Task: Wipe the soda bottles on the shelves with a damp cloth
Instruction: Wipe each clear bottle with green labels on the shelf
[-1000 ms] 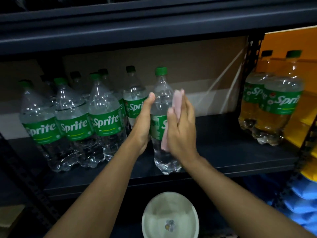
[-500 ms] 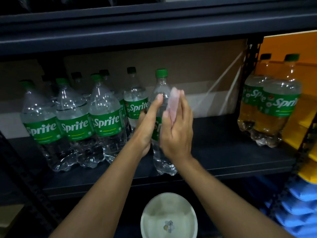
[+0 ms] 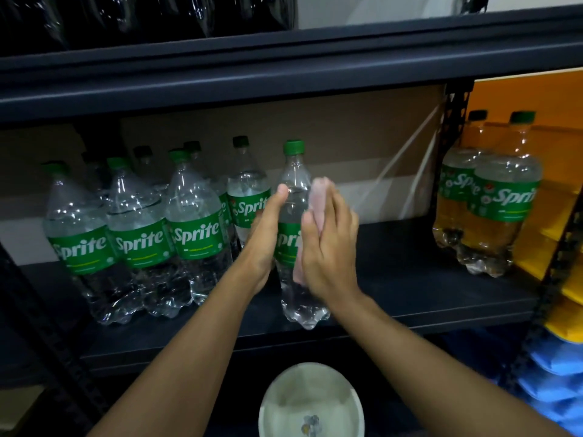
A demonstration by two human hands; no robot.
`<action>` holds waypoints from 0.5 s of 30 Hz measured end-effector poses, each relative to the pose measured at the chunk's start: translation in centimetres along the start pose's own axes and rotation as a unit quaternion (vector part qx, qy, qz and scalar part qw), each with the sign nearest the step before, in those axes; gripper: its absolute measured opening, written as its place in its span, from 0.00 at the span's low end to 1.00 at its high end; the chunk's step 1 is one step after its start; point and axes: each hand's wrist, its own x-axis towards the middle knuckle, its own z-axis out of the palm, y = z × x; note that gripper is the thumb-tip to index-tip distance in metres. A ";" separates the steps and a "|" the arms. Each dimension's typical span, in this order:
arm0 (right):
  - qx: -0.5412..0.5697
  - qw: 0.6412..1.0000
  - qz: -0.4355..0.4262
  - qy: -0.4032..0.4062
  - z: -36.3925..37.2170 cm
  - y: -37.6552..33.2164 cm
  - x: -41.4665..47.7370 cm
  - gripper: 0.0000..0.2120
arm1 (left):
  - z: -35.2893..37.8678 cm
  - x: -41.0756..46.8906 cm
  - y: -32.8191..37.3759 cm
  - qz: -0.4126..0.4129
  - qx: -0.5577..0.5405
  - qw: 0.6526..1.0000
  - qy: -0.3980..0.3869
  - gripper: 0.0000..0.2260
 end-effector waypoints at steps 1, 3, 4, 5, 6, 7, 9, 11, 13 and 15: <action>-0.004 1.000 -0.015 -0.003 -0.2 -1.0 1.9 0.27 | 0.0 -0.3 0.2 0.011 0.016 1.000 -0.005 0.38; 0.005 1.000 -0.025 -0.009 -0.6 -2.8 5.3 0.24 | -0.1 -0.5 0.7 -0.007 0.016 1.000 -0.024 0.35; 0.016 1.000 -0.018 -0.009 -0.9 -3.5 6.6 0.21 | -0.2 -0.6 1.1 -0.026 0.002 0.999 -0.027 0.35; 0.024 1.000 -0.013 -0.009 -1.0 -3.8 7.6 0.15 | -0.1 -0.9 1.6 -0.032 -0.007 0.999 -0.024 0.33; 0.028 1.000 -0.008 -0.009 -1.1 -3.8 8.2 0.10 | 0.0 -1.1 1.8 -0.031 -0.009 0.999 -0.021 0.31; 0.033 0.999 -0.005 -0.008 -1.1 -3.7 8.6 0.07 | 0.0 -1.0 1.9 -0.025 -0.010 0.999 -0.018 0.29; 0.038 0.999 0.012 -0.011 -0.7 -3.4 8.1 0.11 | 0.1 -1.3 1.8 -0.021 -0.027 0.999 -0.017 0.28; 0.018 1.000 0.011 0.001 0.1 -2.9 6.2 0.19 | 0.2 -1.0 1.3 -0.024 -0.027 0.999 -0.028 0.27; -0.018 0.999 -0.030 0.032 1.0 -2.0 3.4 0.25 | 0.2 -0.2 0.4 -0.035 -0.009 0.999 -0.024 0.37; -0.033 0.997 -0.057 0.048 1.5 -0.5 0.2 0.29 | 0.0 1.0 -0.9 -0.038 -0.014 0.999 0.003 0.51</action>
